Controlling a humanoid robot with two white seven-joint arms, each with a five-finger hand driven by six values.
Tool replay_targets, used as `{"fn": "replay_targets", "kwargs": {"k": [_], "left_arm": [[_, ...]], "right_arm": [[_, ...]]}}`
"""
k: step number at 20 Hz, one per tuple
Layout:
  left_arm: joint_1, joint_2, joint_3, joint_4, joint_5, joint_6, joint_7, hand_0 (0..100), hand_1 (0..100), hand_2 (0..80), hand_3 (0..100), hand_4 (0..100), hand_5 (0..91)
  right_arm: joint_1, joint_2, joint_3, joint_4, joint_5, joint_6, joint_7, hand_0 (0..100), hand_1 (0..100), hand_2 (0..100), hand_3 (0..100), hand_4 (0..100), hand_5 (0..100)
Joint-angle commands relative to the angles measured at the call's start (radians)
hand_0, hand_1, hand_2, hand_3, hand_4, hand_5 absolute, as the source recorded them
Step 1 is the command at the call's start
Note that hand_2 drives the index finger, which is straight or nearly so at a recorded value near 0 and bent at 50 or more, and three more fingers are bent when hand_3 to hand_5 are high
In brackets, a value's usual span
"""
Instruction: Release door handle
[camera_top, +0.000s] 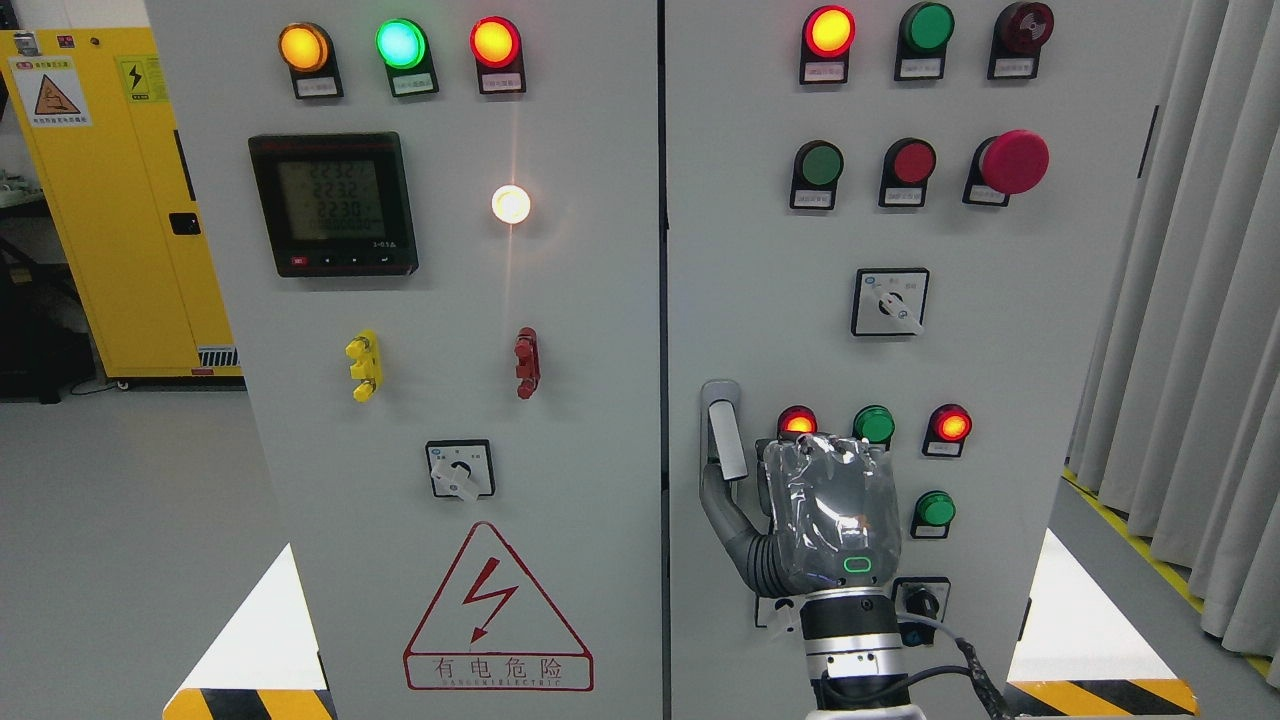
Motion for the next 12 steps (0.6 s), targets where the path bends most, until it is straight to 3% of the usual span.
{"fn": "replay_targets", "kwargs": {"k": [1, 12], "left_arm": [[0.0, 0.0, 0.0, -0.012, 0.0, 0.0, 0.0, 12, 56, 0.0, 0, 0, 0.0], [0.0, 0.0, 0.0, -0.012, 0.0, 0.0, 0.0, 12, 56, 0.0, 0, 0, 0.0]], "right_arm": [[0.003, 0.002, -0.001, -0.01, 0.001, 0.0, -0.002, 55, 38, 98, 100, 100, 99], [0.008, -0.001, -0.015, -0.017, 0.001, -0.001, -0.002, 56, 38, 98, 100, 100, 99]]}}
